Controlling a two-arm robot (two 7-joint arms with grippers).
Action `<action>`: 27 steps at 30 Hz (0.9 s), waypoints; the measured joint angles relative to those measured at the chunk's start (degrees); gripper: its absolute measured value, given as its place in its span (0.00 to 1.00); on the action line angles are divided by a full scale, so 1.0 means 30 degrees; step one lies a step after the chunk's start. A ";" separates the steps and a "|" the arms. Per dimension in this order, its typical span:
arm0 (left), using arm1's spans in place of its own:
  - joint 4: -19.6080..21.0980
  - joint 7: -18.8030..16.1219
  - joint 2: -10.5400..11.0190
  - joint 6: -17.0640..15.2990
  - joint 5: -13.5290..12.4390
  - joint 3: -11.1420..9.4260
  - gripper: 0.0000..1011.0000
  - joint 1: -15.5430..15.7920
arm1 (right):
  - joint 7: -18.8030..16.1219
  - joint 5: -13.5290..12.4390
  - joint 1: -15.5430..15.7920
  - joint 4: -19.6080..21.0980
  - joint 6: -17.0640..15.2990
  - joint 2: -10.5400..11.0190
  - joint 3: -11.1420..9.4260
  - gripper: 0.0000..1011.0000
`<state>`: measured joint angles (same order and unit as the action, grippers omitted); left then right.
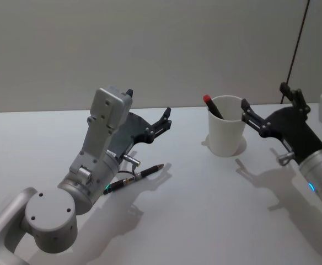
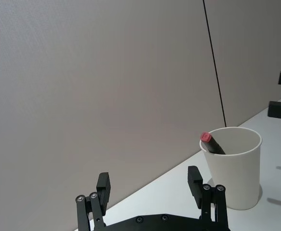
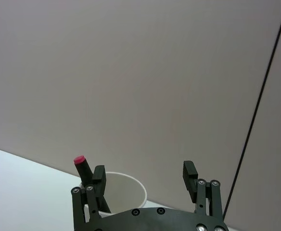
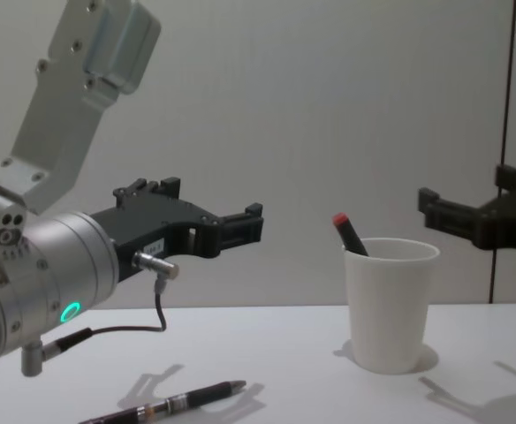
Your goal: Place the pen into the pen holder.
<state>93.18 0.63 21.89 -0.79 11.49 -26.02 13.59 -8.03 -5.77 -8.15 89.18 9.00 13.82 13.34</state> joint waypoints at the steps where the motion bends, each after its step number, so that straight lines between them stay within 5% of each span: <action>1: 0.0000 0.0000 0.0000 0.0000 -0.0001 0.0000 0.99 0.0000 | 0.0069 -0.0167 0.0139 0.0186 -0.0161 0.0084 -0.0009 0.99; 12: 0.0000 0.0000 0.0000 0.0000 -0.0001 -0.0001 0.99 0.0001 | 0.1072 -0.2705 0.2279 0.3062 -0.2777 0.1394 -0.0104 0.99; 27: -0.0001 0.0001 0.0000 0.0000 -0.0001 0.0000 0.99 -0.0001 | 0.1413 -0.3565 0.2992 0.4008 -0.3657 0.1838 -0.0135 0.99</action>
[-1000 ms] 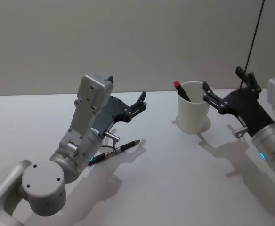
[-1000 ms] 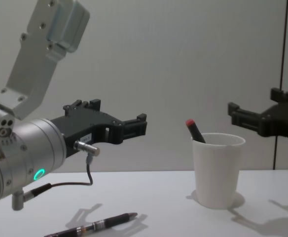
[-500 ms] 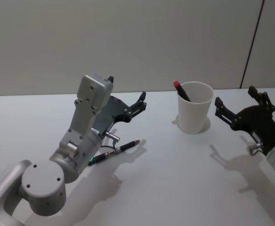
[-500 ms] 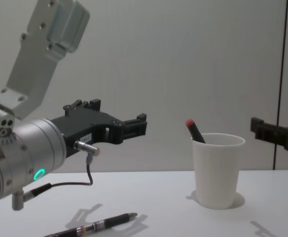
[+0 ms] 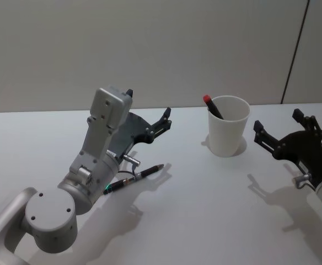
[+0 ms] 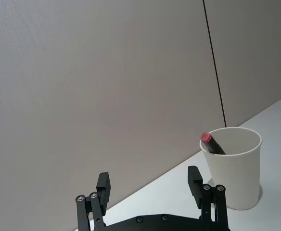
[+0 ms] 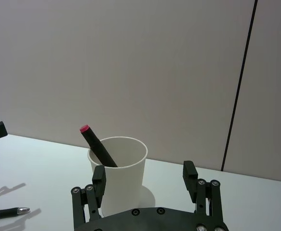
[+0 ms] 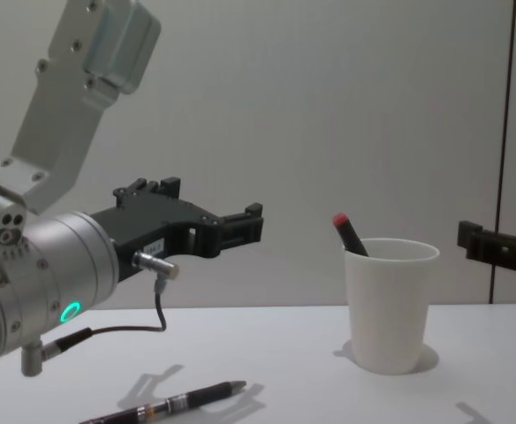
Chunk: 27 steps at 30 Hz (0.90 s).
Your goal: Place the pen into the pen holder.
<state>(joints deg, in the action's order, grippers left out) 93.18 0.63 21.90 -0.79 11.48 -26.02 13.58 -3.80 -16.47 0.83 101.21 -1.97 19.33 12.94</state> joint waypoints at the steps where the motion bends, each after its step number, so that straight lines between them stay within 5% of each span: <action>1: 0.0000 0.0000 0.0000 0.0000 -0.0001 -0.0001 0.99 0.0001 | 0.0001 -0.0001 0.0002 0.0002 -0.0001 0.0000 0.0000 0.99; 13: 0.0073 0.0423 0.0064 -0.0066 0.0101 0.0072 0.99 -0.0057 | -0.0004 0.0000 0.0005 0.0010 0.0000 0.0001 0.0000 0.99; 27: 0.0652 0.2133 0.1188 -0.0638 0.1092 0.0727 0.99 -0.0524 | -0.0011 0.0001 0.0003 0.0009 0.0010 0.0001 0.0001 0.99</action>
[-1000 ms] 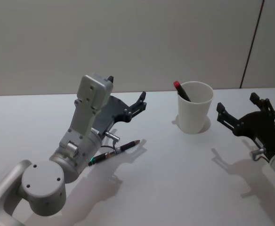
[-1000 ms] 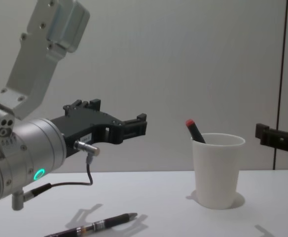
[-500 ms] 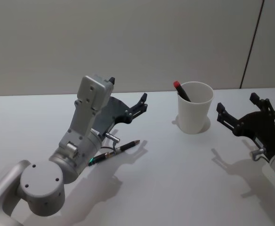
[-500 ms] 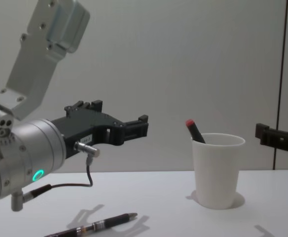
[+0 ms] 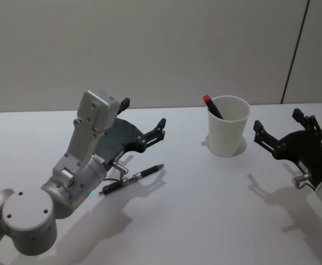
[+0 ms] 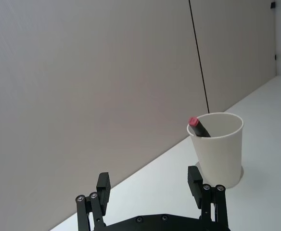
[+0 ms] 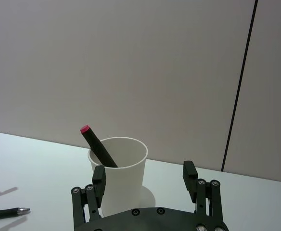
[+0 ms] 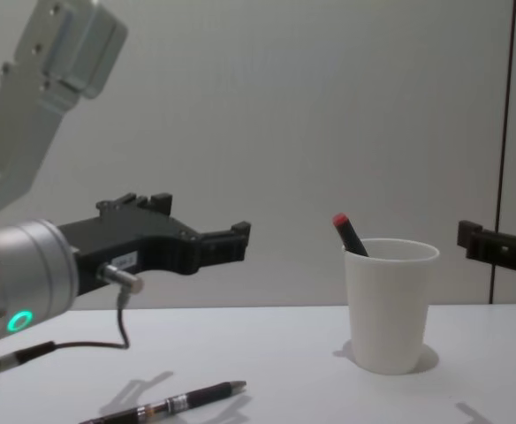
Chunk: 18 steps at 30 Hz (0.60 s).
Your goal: Place the pen into the pen holder.
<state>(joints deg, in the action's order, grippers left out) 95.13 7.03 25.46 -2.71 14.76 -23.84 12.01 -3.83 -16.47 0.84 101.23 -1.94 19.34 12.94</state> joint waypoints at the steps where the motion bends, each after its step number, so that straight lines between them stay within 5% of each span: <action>1: 0.0036 0.0130 0.0069 -0.0083 0.0085 0.0041 0.99 -0.0027 | 0.0000 0.0000 0.0001 -0.0001 -0.0001 0.0001 -0.0001 0.99; 18: 0.0537 0.2536 0.1656 -0.2364 0.1681 0.1013 0.99 -0.0343 | 0.0002 0.0000 0.0001 -0.0002 -0.0002 0.0000 -0.0001 0.99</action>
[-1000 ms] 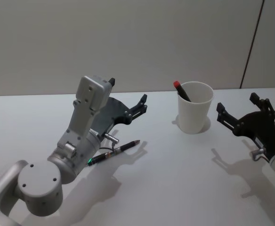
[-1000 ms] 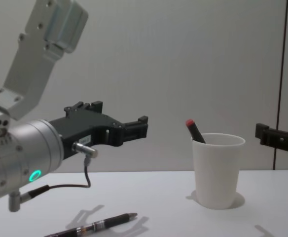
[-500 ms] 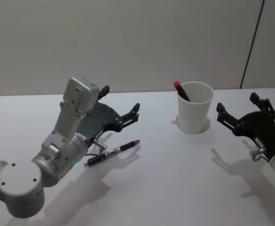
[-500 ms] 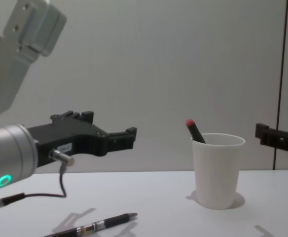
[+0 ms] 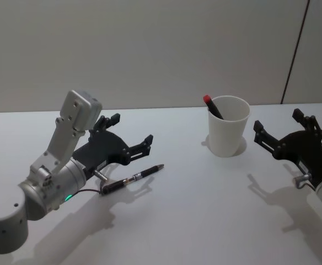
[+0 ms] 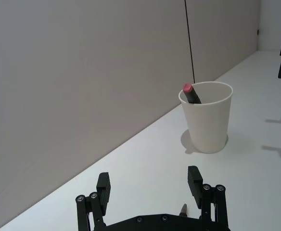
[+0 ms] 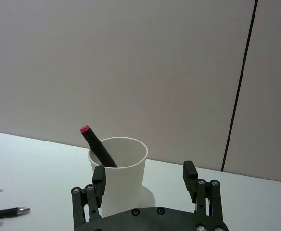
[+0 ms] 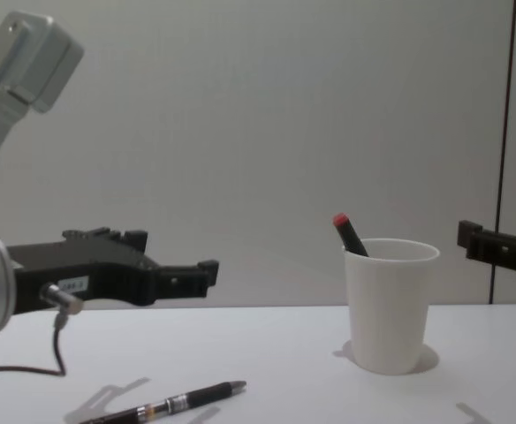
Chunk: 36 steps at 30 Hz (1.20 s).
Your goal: Place the pen into the pen holder.
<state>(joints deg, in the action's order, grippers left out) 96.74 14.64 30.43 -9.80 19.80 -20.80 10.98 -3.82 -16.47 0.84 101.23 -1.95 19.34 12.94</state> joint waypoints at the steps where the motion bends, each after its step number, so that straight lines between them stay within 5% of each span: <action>1: 0.0004 0.0122 0.0077 -0.0102 0.0050 0.0048 0.99 0.0000 | 0.0000 0.0000 0.0000 0.0000 -0.0001 0.0001 0.0001 0.99; 21: -0.0496 0.4418 0.1319 -0.2467 0.0555 0.0730 0.99 0.0627 | 0.0000 0.0000 -0.0001 -0.0001 -0.0001 -0.0001 0.0000 0.99; 36: -0.1537 0.6381 0.1336 -0.4206 -0.0452 0.0584 0.99 0.1414 | 0.0001 0.0000 0.0000 0.0000 -0.0001 -0.0001 0.0001 0.99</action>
<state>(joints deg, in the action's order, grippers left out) 92.13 33.78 34.43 -22.42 18.45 -19.05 15.23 -3.82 -16.46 0.84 101.23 -1.95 19.33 12.94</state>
